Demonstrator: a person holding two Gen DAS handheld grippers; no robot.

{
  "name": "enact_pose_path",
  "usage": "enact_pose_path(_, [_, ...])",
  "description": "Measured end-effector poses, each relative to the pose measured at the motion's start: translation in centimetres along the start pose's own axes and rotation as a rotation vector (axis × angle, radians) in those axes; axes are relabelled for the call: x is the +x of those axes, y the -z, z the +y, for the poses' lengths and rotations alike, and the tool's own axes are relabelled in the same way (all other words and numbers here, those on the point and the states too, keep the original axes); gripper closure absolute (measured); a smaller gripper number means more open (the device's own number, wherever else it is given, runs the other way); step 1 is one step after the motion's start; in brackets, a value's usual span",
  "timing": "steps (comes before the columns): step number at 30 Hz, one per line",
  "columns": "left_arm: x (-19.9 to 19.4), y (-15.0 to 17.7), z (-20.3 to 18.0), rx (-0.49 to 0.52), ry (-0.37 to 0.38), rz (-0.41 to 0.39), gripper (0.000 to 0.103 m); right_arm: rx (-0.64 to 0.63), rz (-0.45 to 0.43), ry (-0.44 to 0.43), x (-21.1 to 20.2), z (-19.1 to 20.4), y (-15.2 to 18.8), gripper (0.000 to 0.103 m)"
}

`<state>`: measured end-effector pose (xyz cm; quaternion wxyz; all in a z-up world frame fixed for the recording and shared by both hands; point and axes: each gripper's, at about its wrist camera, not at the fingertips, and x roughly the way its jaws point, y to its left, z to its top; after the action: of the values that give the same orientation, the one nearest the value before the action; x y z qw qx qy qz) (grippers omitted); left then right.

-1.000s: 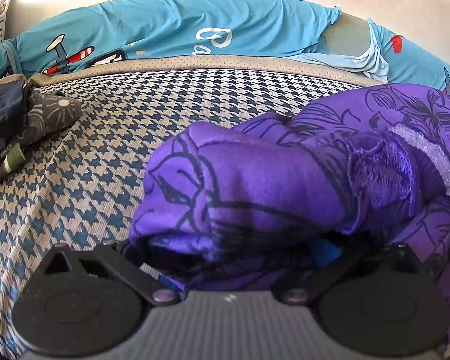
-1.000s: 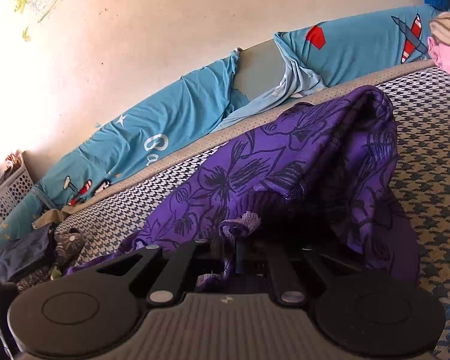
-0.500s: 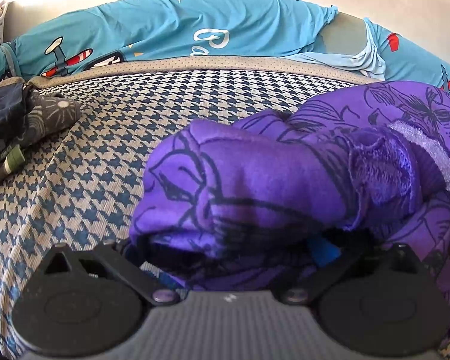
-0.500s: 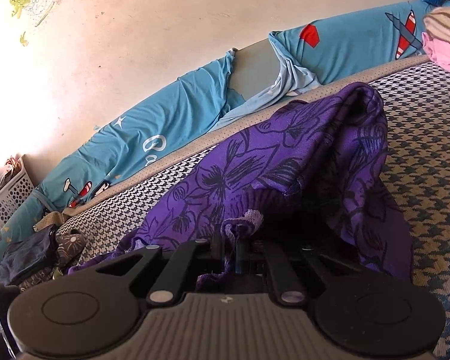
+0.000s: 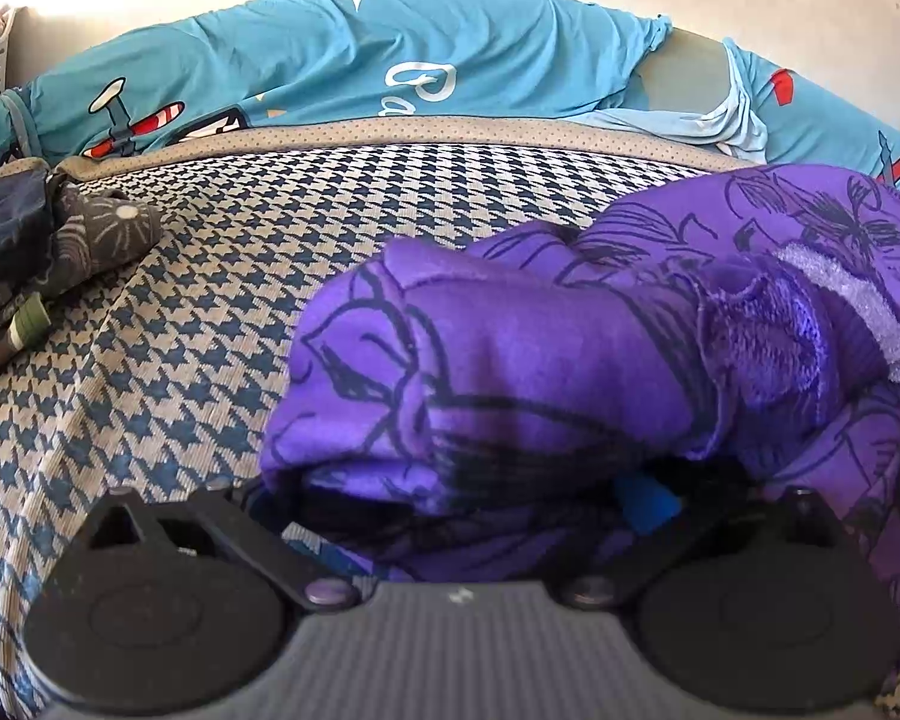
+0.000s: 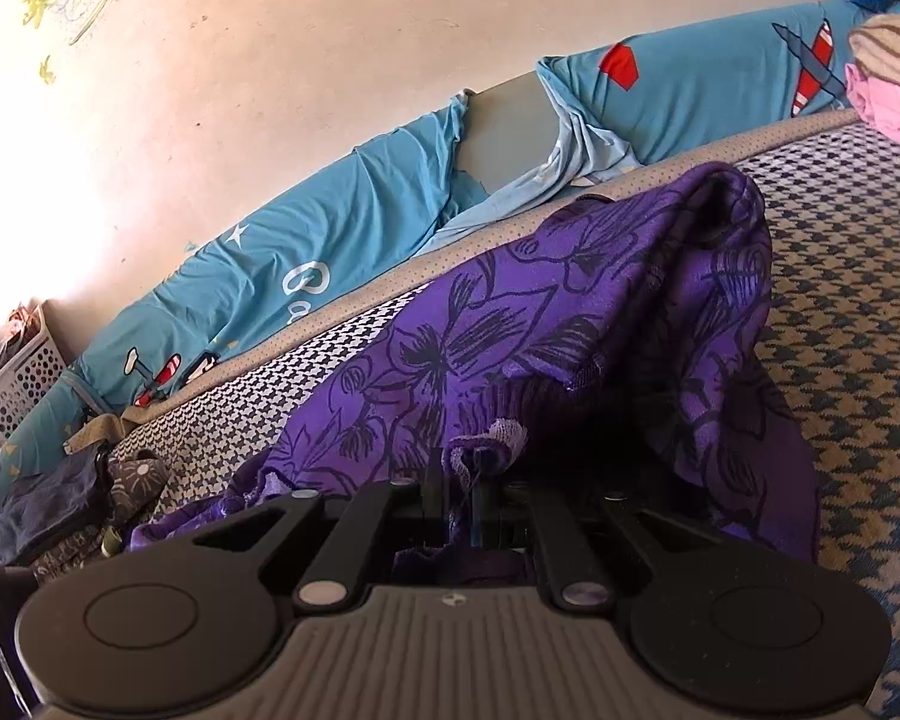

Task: Fold clothes

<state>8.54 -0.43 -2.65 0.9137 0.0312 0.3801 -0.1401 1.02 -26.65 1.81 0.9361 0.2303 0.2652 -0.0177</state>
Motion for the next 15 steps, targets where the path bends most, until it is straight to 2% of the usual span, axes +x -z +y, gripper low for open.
enact_pose_path(4, [-0.6,-0.2,0.3,-0.013,-0.004,-0.029,0.000,0.008,-0.011,-0.004,-0.4,-0.4,-0.2,0.095])
enact_pose_path(8, [-1.4,-0.6,-0.6,0.046,-0.007,-0.081,0.000,0.046,-0.026,-0.004,-0.8,-1.1,-0.5,0.095])
enact_pose_path(12, [-1.2,-0.7,-1.3,0.099,-0.018,-0.092,0.000,0.064,-0.020,-0.012,-0.6,-1.4,-0.8,0.094])
enact_pose_path(13, [-1.2,-0.8,-1.4,0.111,-0.022,-0.097,0.000,0.068,-0.016,-0.015,-0.6,-1.5,-0.9,0.090])
enact_pose_path(14, [-1.2,-0.9,-1.5,0.123,-0.023,-0.103,0.000,0.079,-0.008,-0.019,-0.4,-1.6,-1.0,0.078])
enact_pose_path(15, [-1.2,-1.0,-1.6,0.133,-0.025,-0.109,0.000,0.101,0.003,-0.023,-0.2,-1.9,-1.2,0.069])
